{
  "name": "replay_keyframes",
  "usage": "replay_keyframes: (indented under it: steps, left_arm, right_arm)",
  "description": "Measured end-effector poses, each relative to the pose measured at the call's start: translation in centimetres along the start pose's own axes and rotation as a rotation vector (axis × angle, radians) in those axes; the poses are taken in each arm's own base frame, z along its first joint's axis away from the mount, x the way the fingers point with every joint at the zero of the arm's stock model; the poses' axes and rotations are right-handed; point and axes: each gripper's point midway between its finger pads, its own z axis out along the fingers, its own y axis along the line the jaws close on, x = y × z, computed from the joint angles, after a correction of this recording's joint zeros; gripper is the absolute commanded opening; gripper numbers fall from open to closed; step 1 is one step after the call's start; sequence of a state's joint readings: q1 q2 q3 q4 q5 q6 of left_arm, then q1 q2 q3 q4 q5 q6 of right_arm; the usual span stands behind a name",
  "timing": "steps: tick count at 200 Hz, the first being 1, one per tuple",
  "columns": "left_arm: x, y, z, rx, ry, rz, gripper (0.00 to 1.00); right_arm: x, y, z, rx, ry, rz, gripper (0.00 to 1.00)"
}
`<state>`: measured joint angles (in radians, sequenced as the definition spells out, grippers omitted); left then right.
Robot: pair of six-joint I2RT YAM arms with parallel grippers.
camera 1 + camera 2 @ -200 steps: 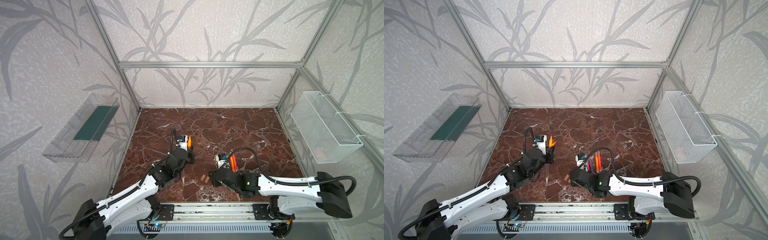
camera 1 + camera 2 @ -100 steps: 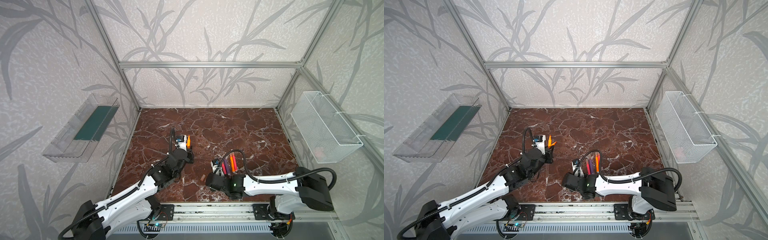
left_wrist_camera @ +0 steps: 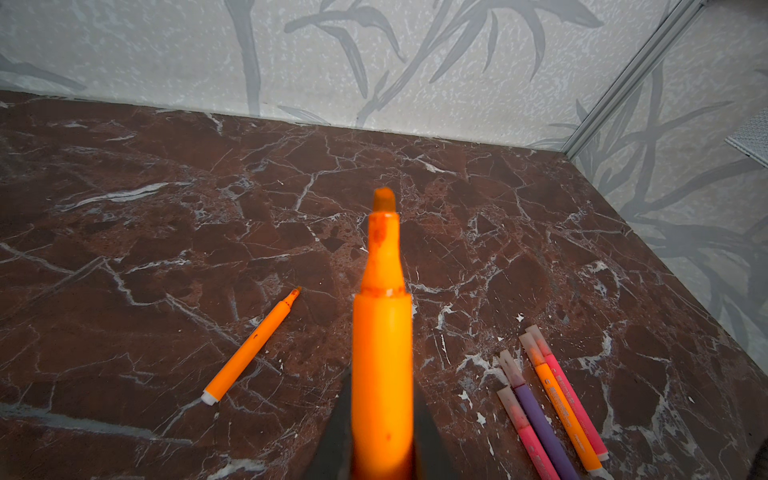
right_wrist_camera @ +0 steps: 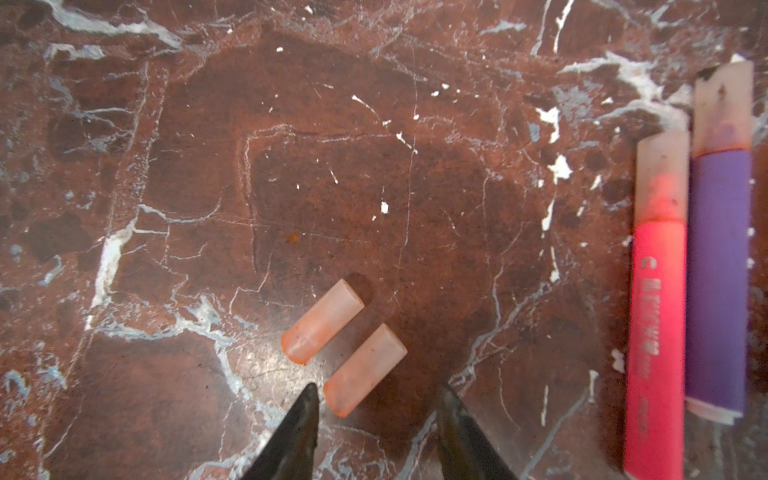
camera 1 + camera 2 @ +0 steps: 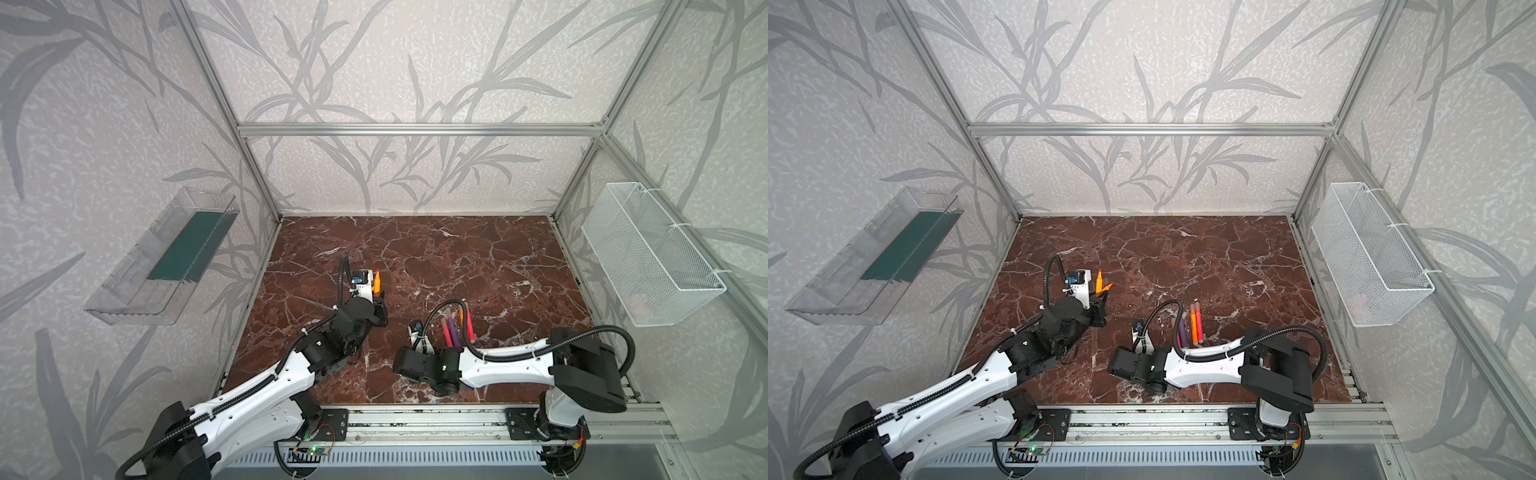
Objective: Insert the pens into the pen caps
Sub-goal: 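Raise the orange marker upright with the left gripper while right gripper reaches caps, then grasp a pale pink cap with the right gripper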
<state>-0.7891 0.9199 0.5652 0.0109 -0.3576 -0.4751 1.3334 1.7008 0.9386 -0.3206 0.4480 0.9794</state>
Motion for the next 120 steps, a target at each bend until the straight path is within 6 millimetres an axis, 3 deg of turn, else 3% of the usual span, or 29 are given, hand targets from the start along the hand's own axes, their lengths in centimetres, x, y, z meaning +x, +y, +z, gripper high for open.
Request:
replay_keyframes:
  steps: [120]
  left_arm:
    - [0.10, 0.05, -0.10, 0.003, 0.000, 0.000, 0.00]
  right_arm:
    - [0.43, -0.94, 0.80, 0.058, -0.001, 0.011, 0.40]
